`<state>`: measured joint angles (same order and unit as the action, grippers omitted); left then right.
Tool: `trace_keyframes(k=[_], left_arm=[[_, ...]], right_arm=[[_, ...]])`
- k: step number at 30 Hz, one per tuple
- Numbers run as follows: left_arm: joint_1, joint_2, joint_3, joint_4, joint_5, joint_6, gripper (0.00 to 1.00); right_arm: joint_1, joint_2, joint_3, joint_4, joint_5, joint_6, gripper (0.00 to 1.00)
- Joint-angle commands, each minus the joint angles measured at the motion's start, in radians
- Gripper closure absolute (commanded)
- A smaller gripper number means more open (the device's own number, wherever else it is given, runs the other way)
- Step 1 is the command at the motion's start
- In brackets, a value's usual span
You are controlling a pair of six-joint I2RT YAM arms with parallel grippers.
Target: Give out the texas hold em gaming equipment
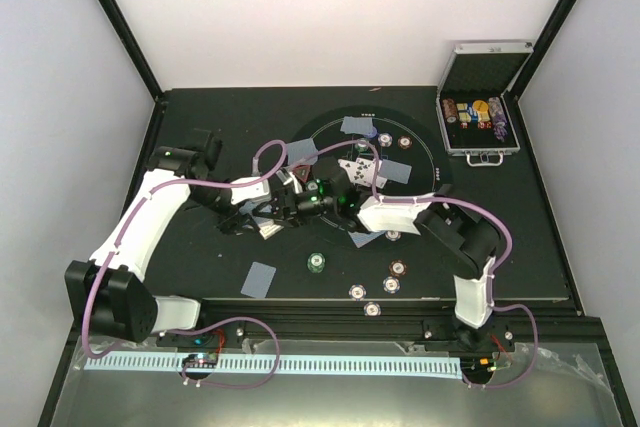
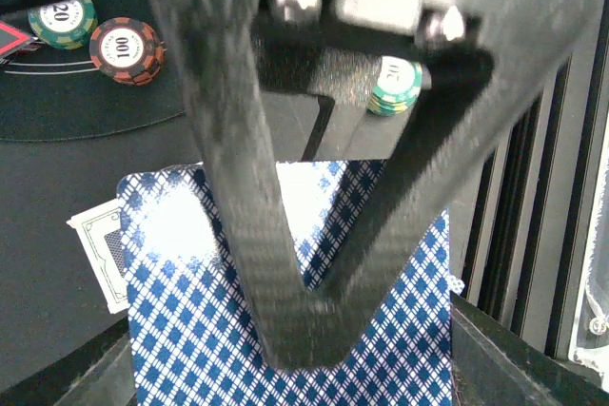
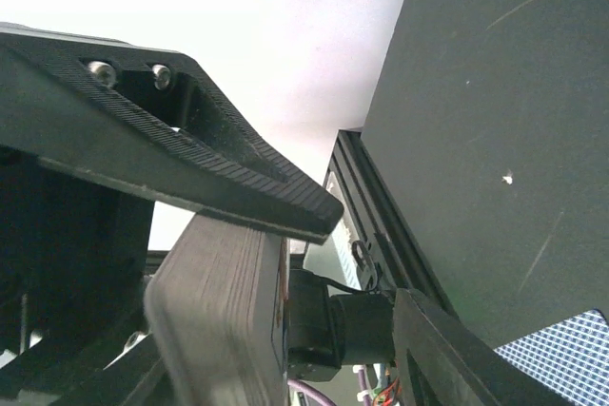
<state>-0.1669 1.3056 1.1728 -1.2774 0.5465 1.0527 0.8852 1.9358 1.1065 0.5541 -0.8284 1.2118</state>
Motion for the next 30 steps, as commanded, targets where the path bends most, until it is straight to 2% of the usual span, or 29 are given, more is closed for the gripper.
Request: trace_keyframes(k=[1, 6, 11, 13, 16, 18, 26, 30], left_arm=[[0.004, -0.005, 0.024, -0.018, 0.036, 0.007, 0.98], [0.004, -0.003, 0.030, -0.014, 0.038, 0.004, 0.98], [0.004, -0.004, 0.023, -0.013, 0.033, 0.004, 0.98], [0.004, -0.007, 0.018, -0.010, 0.033, 0.004, 0.99], [0.004, -0.006, 0.013, -0.007, 0.037, 0.007, 0.99], [0.003, -0.002, 0.010, -0.005, 0.038, 0.007, 0.98], [0.000, -0.019, -0.018, 0.013, 0.019, 0.008, 0.99], [-0.005, -0.019, -0.006, 0.010, 0.020, 0.006, 0.98]], right_arm=[[-0.060, -0.032, -0.087, -0.058, 0.009, -0.043, 0.51], [-0.061, -0.079, -0.086, -0.137, 0.021, -0.092, 0.53], [-0.061, -0.092, -0.092, -0.133, 0.028, -0.082, 0.65], [-0.054, -0.090, -0.081, -0.111, 0.023, -0.060, 0.62], [-0.019, -0.079, -0.013, -0.150, 0.019, -0.081, 0.47], [0.010, -0.057, 0.036, -0.178, 0.015, -0.091, 0.44], [0.029, 0.040, 0.104, -0.209, 0.001, -0.086, 0.43], [0.014, 0.061, 0.108, -0.270, 0.002, -0.124, 0.47]])
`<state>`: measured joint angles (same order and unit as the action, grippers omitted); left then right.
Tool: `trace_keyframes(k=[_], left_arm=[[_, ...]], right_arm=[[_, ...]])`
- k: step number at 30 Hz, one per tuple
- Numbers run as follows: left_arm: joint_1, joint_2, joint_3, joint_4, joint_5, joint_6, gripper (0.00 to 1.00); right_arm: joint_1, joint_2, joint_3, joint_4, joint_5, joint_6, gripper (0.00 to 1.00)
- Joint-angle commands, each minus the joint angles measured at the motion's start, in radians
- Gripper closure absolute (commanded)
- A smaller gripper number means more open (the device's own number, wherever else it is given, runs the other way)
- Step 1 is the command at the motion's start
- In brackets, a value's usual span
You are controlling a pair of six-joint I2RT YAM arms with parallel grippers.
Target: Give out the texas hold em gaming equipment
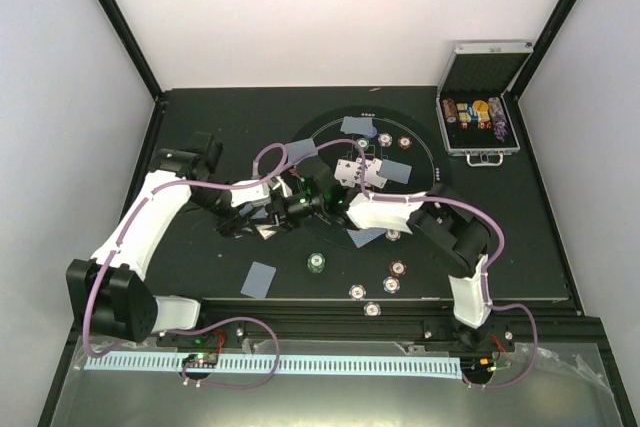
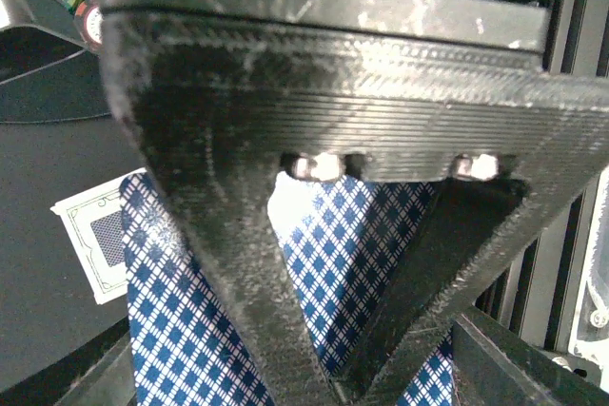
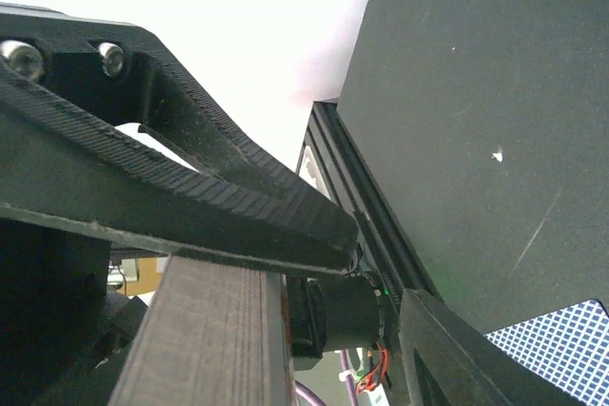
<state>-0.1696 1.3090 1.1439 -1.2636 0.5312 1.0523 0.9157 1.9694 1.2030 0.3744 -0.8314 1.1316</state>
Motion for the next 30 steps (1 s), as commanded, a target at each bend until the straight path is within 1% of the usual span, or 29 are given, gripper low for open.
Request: trace_keyframes(k=[1, 6, 8, 12, 15, 20, 23, 24, 26, 28, 30], left_arm=[[-0.004, -0.022, 0.025, -0.004, 0.035, 0.006, 0.98], [-0.008, -0.022, 0.028, -0.007, 0.036, 0.014, 0.98], [-0.010, -0.022, 0.031, -0.004, 0.037, 0.007, 0.99], [-0.010, -0.022, 0.025, 0.002, 0.034, 0.005, 0.98], [-0.011, -0.022, 0.025, 0.006, 0.028, 0.005, 0.98], [-0.012, -0.022, 0.026, 0.012, 0.026, 0.002, 0.98], [-0.011, -0.022, 0.016, 0.014, 0.018, 0.002, 0.98], [-0.012, -0.048, 0.012, 0.017, 0.015, 0.002, 0.98], [-0.012, -0.051, 0.004, 0.025, 0.012, 0.000, 0.98], [-0.013, -0.050, -0.004, 0.032, 0.011, 0.002, 0.98], [-0.014, -0.050, -0.007, 0.036, 0.011, -0.001, 0.98]], right_arm=[[-0.024, 0.027, 0.002, -0.098, 0.005, -0.051, 0.49], [-0.081, -0.011, -0.084, -0.073, 0.004, -0.059, 0.58], [-0.094, -0.027, -0.088, -0.130, 0.015, -0.102, 0.62], [-0.103, -0.054, -0.076, -0.253, 0.043, -0.179, 0.64], [-0.104, -0.072, -0.076, -0.288, 0.044, -0.202, 0.67], [-0.109, -0.093, -0.056, -0.327, 0.053, -0.217, 0.75], [-0.117, -0.114, -0.054, -0.343, 0.055, -0.222, 0.77], [-0.120, -0.126, -0.055, -0.343, 0.055, -0.221, 0.78], [-0.125, -0.144, -0.060, -0.332, 0.053, -0.215, 0.81], [-0.130, -0.163, -0.082, -0.262, 0.037, -0.175, 0.84], [-0.139, -0.171, -0.105, -0.199, 0.020, -0.137, 0.92]])
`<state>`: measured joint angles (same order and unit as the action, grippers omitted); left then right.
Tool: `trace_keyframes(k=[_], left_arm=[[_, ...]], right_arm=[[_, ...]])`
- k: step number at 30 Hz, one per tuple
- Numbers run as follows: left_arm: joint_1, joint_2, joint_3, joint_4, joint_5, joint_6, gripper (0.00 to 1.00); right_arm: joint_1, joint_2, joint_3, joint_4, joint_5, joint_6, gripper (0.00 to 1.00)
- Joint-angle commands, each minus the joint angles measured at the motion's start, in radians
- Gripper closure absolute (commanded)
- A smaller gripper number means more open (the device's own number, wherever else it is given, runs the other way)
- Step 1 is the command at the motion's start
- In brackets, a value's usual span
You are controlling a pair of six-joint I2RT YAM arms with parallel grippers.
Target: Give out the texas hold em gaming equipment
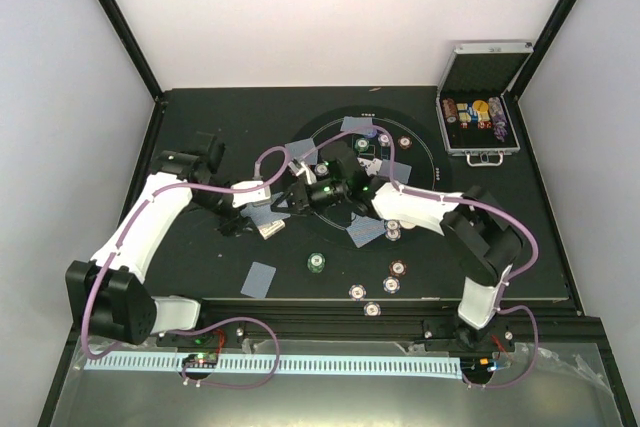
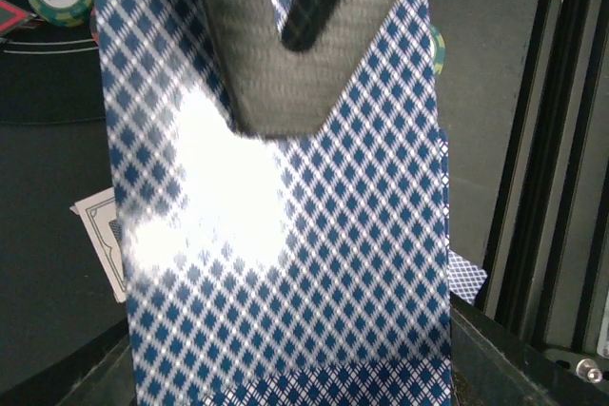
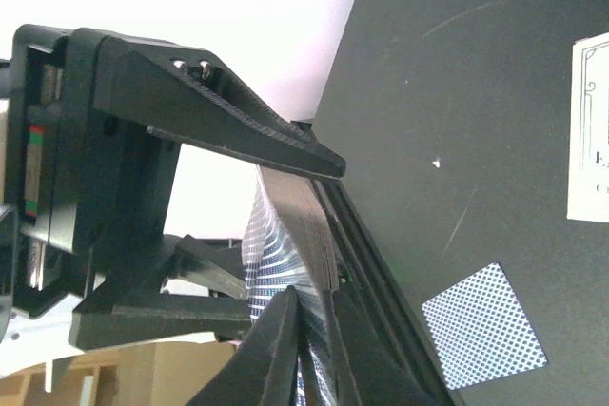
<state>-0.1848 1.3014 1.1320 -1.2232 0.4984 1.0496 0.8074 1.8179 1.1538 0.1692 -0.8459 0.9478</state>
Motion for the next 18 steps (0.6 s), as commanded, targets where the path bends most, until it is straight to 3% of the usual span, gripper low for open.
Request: trace_keyframes(k=[1, 12, 18], left_arm=[[0.002, -0.041, 0.005, -0.003, 0.042, 0.000, 0.98], [0.002, -0.032, -0.016, 0.035, -0.011, -0.017, 0.98], [0.005, -0.027, -0.066, 0.085, -0.101, -0.033, 0.99]], right_arm=[[-0.035, -0.022, -0.069, 0.030, 0.028, 0.062, 0.95], [-0.116, -0.114, -0.158, 0.073, -0.016, 0.065, 0.99], [-0.274, -0.168, -0.205, 0.033, -0.063, 0.017, 0.99]])
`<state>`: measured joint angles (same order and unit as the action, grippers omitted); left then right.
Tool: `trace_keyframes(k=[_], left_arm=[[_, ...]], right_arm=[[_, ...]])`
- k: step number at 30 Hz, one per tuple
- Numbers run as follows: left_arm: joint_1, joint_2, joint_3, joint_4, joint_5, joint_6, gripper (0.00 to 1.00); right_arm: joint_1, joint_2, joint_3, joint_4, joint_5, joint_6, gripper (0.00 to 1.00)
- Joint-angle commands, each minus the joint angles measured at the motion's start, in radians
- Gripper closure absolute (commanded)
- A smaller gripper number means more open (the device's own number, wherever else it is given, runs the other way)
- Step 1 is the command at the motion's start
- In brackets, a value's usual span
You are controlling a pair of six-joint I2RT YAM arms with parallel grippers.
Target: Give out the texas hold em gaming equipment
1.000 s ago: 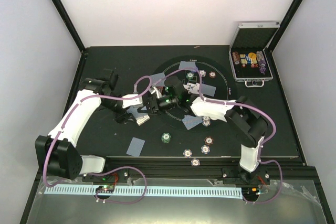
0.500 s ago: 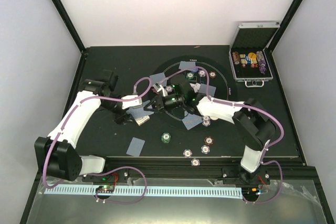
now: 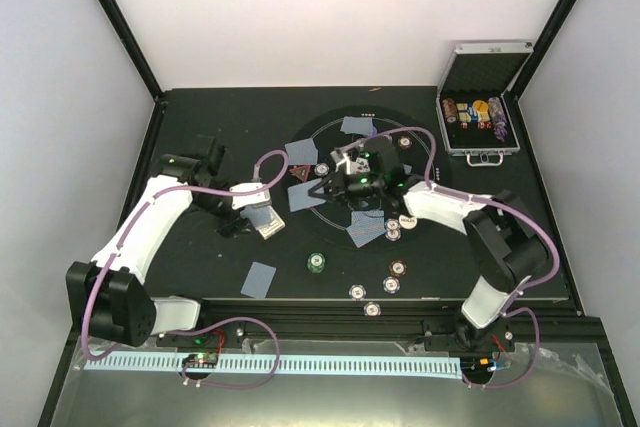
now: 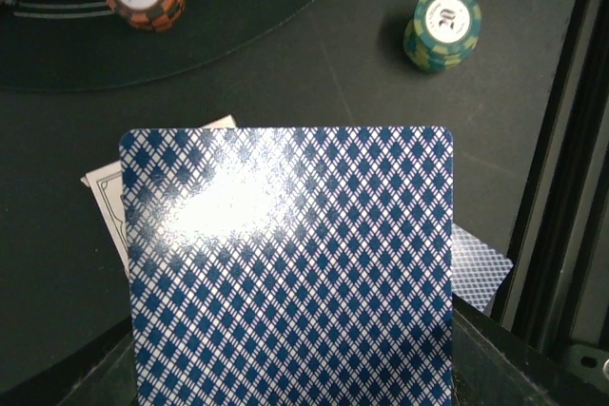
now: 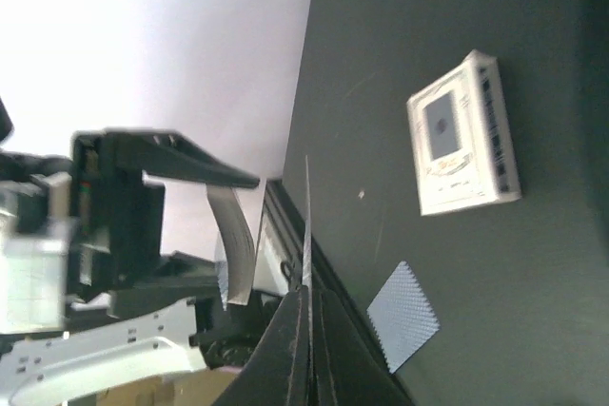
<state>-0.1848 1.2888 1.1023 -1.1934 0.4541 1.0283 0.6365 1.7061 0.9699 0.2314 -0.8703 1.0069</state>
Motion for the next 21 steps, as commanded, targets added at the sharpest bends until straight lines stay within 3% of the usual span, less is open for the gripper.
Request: trace_keyframes(k=[1, 5, 11, 21], left_arm=[[0.006, -0.014, -0.054, 0.073, -0.070, -0.011, 0.98], [0.026, 0.009, -0.115, 0.131, -0.121, -0.010, 0.98], [0.081, 0.054, -0.216, 0.225, -0.175, 0.020, 0.98], [0.082, 0.130, -0.311, 0.346, -0.254, 0.057, 0.98]], right_arm=[[-0.140, -0.060, -0.021, -0.068, -0.040, -0.074, 0.99], [-0.337, -0.058, 0.008, -0.303, 0.006, -0.261, 0.99], [-0.604, 0.039, 0.083, -0.477, 0.125, -0.421, 0.98], [-0.650, 0.251, 0.223, -0.537, 0.207, -0.481, 0.95]])
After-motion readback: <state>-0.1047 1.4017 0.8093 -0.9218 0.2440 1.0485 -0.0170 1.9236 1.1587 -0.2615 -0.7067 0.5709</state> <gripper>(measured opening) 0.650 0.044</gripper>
